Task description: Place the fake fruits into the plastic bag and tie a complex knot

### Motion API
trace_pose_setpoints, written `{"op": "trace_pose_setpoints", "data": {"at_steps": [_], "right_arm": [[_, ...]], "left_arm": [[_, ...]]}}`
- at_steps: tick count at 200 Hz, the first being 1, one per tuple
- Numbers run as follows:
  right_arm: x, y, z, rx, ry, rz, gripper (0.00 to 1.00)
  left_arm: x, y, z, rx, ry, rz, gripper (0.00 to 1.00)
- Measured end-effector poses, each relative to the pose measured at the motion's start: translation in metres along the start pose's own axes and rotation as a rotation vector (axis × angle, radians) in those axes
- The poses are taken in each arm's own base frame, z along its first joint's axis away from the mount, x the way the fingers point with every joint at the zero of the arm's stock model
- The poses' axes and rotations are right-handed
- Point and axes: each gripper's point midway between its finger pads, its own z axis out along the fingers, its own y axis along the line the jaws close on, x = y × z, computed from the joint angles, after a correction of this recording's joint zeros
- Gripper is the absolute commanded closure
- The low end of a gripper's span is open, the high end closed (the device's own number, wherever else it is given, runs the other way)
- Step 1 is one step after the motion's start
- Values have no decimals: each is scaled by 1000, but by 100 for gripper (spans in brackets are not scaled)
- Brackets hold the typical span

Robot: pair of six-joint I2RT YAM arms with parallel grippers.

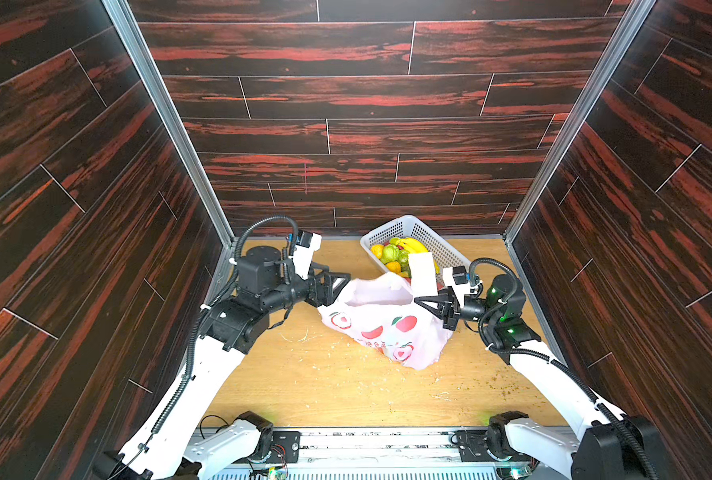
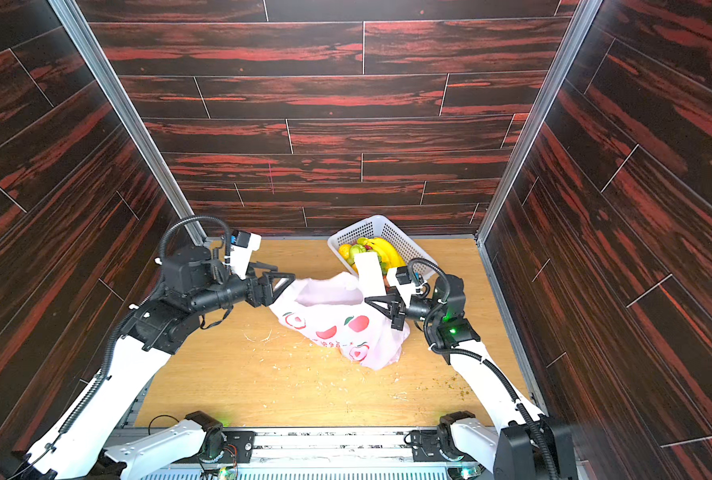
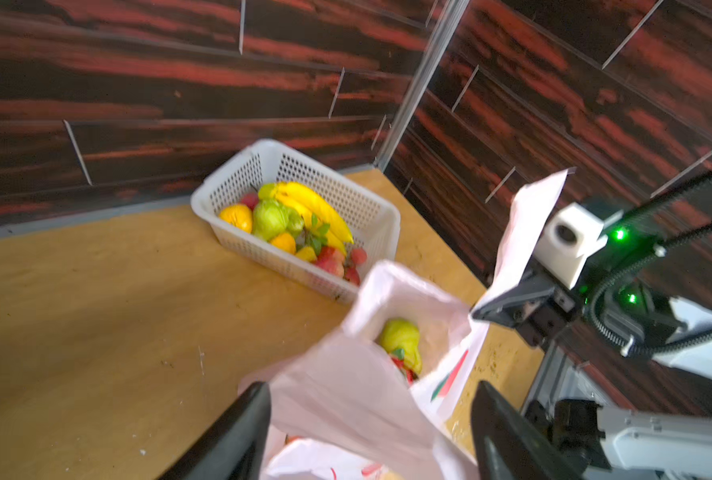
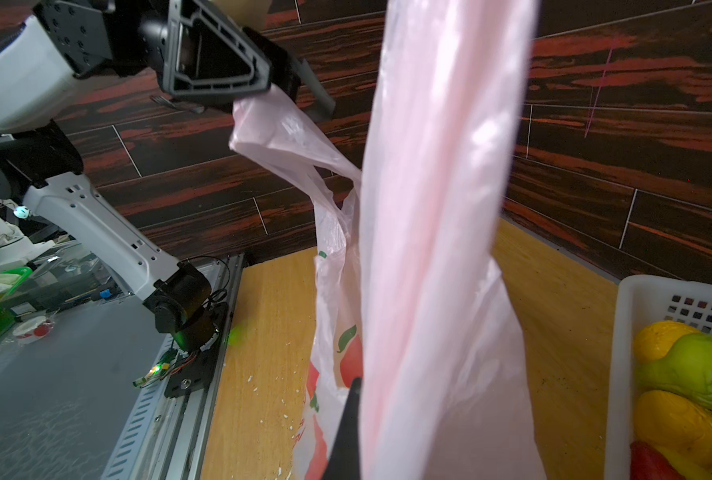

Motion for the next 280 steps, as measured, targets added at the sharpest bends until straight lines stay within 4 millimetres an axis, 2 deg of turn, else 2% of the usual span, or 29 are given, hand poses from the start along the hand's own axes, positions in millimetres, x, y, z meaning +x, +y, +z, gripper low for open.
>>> {"op": "trace_pose_setpoints", "data": {"at_steps": [17,53,103,144,181,197,213,252,260,280], "right_arm": [[-1,-4,0,4,2,0,100],[1,-11,0,11,10,11,100],[4,-12,-1,13,17,21,100],[5,-11,-1,10,22,26,100],[6,-12,-1,10,25,26,100],[5,-11,-1,8,25,26,100],[3,-11,-1,8,25,23,100],[3,-12,0,3,27,28,100],[3,-13,0,0,30,33,100],[2,-13,1,-1,32,38,100]], "left_arm": [[7,-3,-3,18,14,-23,28],[8,-12,-11,48,15,-53,32],[15,-14,-13,48,53,-74,26],[4,-33,-29,101,59,-16,24],[12,-44,-32,162,94,19,26],[15,-45,-31,176,111,23,33],[19,-45,-29,185,128,17,46],[16,-49,-23,227,124,25,90],[12,-51,-22,238,111,21,95],[2,-55,-19,262,81,19,100]]}}
